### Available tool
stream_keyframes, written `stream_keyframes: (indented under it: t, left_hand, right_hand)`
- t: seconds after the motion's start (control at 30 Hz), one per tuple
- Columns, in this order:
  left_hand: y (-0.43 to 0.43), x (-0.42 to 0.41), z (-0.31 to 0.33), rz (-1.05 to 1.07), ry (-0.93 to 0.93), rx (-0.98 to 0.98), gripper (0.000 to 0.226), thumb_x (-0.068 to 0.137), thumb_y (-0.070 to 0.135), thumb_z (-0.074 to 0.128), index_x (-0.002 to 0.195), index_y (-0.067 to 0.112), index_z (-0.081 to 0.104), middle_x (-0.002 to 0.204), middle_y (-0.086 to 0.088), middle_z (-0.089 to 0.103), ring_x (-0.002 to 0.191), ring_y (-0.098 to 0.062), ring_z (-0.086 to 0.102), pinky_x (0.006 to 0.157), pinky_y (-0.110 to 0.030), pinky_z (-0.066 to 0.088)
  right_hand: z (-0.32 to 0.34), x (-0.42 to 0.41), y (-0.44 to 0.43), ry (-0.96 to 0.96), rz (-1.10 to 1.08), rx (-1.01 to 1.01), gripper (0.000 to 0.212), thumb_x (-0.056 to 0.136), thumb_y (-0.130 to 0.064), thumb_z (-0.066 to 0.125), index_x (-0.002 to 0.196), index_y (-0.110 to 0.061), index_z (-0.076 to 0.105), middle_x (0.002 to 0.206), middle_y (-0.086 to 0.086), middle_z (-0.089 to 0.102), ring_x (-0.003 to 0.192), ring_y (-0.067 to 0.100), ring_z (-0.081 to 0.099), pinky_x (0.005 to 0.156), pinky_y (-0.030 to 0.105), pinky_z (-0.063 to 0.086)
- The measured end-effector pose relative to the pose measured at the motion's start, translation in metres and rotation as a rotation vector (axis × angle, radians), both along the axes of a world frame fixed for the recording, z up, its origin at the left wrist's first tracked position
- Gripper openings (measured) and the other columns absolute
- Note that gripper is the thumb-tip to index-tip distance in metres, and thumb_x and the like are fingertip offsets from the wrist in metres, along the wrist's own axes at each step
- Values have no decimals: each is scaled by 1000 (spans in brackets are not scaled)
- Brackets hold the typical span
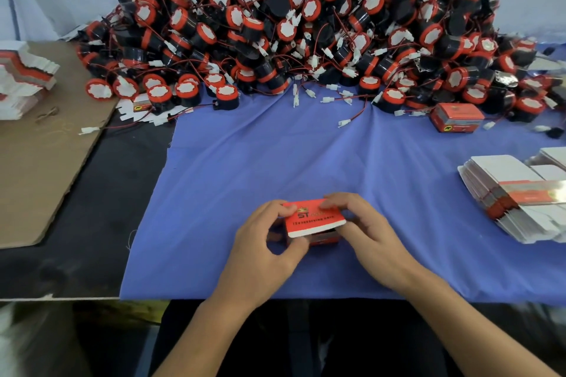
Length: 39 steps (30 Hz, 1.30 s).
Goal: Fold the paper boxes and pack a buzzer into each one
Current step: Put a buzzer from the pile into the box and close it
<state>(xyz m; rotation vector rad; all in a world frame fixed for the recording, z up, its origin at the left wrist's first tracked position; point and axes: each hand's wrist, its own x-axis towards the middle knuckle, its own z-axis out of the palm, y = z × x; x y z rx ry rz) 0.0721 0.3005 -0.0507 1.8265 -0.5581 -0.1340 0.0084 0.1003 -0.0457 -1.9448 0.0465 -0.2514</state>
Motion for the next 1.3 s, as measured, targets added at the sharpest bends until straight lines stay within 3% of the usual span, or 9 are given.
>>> stream_keyframes:
  t: [0.1,0.27,0.43,0.57,0.67,0.8,0.9,1.07,1.3]
  left_hand:
    - [9,-2,0,-92,60,45,49,80,49,74,125,37,59,142,26,51,125,-9,60,100,-27,53]
    - [11,1,-5,-62,-41,93,42,89,41,79,128,37,62,146,31,46,128,-13,58,101,-31,53]
    - [10,-1,-7,-28,-81,75,43,87,59,67,125,41,62,143,31,49,126,-12,59,97,-22,53]
    - [5,2,-7,-11,-79,25,36,93,45,73,126,35,64,133,23,59,119,-12,64,94,-28,54]
    - [2,3,-6,22,-82,15,30,96,45,68,122,30,67,125,24,62,112,-11,66,92,-29,56]
    - [5,3,-5,94,-171,58,32,92,50,70,117,31,72,139,20,52,118,-15,64,95,-29,55]
    - [5,0,-4,97,-315,54,20,93,44,71,112,38,72,127,20,57,118,-15,61,96,-38,54]
    - [4,-2,-7,134,-424,40,17,91,32,71,99,19,79,114,18,63,105,-9,61,92,-29,51]
    - [7,-3,-3,71,-672,206,14,96,17,70,104,9,78,108,1,68,101,-17,59,96,-21,46]
  right_hand:
    - [-1,-10,-12,85,154,-18,45,90,-25,56,133,-39,58,154,-22,42,132,7,56,103,19,46]
    - [-8,-14,-10,4,79,-135,44,97,-25,62,140,-32,58,159,-22,38,143,4,44,112,34,46]
    - [-12,-12,-11,-85,46,-201,44,97,-26,63,140,-30,59,155,-19,46,144,9,44,111,33,47]
    - [-10,-10,-8,-133,-2,-233,46,98,-25,63,141,-40,55,141,-17,57,131,13,58,102,30,50]
    - [-8,-6,-8,-182,-54,-311,33,100,-34,60,133,-36,65,134,-18,60,128,11,59,103,30,49]
    - [-8,-5,-9,-225,-89,-353,34,97,-28,66,131,-30,70,139,-13,60,128,7,59,106,23,47]
    - [-10,-7,-9,-270,-41,-395,37,100,-23,63,137,-26,66,142,-10,59,129,6,59,107,20,45]
    - [-18,-8,-10,-294,-29,-417,34,104,-29,59,138,-31,65,148,-8,55,129,5,59,107,19,43]
    - [-16,-6,-9,-322,-52,-405,32,99,-25,62,131,-24,70,142,-5,61,123,3,62,104,19,47]
